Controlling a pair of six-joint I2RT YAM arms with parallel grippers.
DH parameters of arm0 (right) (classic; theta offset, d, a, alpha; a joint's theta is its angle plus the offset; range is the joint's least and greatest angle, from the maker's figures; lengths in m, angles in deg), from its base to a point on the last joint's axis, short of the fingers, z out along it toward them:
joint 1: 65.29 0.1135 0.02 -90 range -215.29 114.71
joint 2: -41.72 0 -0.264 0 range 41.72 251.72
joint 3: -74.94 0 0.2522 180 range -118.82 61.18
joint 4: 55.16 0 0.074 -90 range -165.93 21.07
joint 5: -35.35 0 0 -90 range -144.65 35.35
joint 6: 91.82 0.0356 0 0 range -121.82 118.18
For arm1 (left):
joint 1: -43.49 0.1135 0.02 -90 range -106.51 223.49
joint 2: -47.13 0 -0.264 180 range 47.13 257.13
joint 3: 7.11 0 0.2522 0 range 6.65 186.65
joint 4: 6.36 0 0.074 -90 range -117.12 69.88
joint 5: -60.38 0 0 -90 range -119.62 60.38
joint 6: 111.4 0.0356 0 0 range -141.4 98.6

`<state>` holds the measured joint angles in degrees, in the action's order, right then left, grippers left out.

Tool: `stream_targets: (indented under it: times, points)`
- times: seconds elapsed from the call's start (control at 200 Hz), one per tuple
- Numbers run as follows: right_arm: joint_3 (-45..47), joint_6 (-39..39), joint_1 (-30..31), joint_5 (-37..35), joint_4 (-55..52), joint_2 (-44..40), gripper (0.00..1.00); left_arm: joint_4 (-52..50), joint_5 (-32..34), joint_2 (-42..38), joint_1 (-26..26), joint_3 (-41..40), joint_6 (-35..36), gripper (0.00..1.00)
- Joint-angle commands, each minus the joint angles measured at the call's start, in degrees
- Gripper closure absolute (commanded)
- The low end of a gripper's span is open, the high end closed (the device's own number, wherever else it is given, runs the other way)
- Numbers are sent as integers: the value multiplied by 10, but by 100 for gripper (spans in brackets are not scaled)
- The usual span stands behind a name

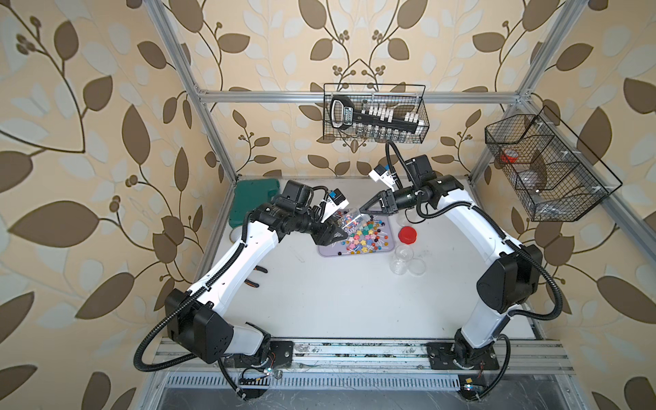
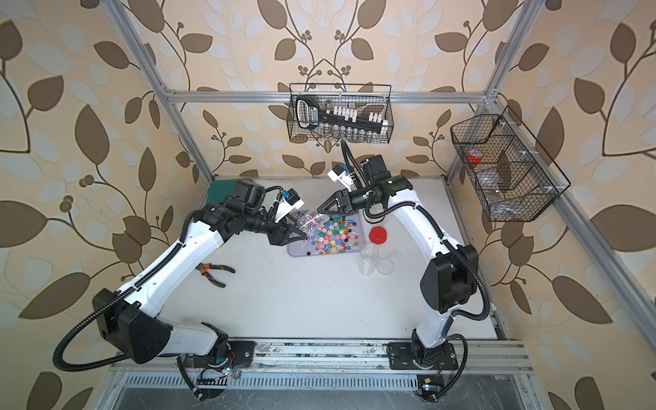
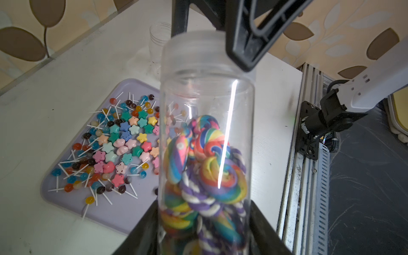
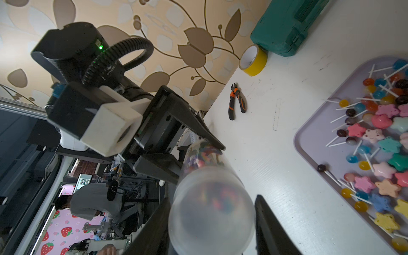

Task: Pour the candies out of the jar
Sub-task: Unscrew the lid from the jar.

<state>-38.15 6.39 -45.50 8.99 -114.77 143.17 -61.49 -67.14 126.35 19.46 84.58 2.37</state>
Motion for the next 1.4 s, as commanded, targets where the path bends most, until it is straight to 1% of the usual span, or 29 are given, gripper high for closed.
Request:
stream_targets:
  times: [0.0, 0.12, 0.245, 0.31, 0.475, 0.565, 0.865, 1.045, 1.395]
  points:
    - [10, -66, 11, 63, -6, -18, 63, 57, -47, -1, -4, 29, -18, 50]
    - [28, -115, 4, 111, 0, -28, 63, 69, -75, -1, 0, 32, -29, 50]
    - [52, -163, -2, 138, 5, -33, 62, 83, -108, -1, 10, 34, -40, 50]
    - [60, -178, -4, 145, 5, -30, 62, 88, -129, 1, 14, 36, -47, 50]
    - [72, -219, -11, 209, 7, -30, 62, 86, -163, 9, 21, 43, -50, 50]
    - [72, -237, -13, 223, 6, -35, 62, 84, -179, 14, 23, 43, -52, 50]
    - [80, -295, -16, 256, 6, -54, 63, 97, -237, 24, 28, 48, -69, 50]
    - [78, -294, -24, 238, 7, -59, 64, 76, -269, 29, 31, 60, -59, 49]
    - [77, -304, -51, 244, 9, -79, 64, 41, -310, 30, 36, 58, -40, 48]
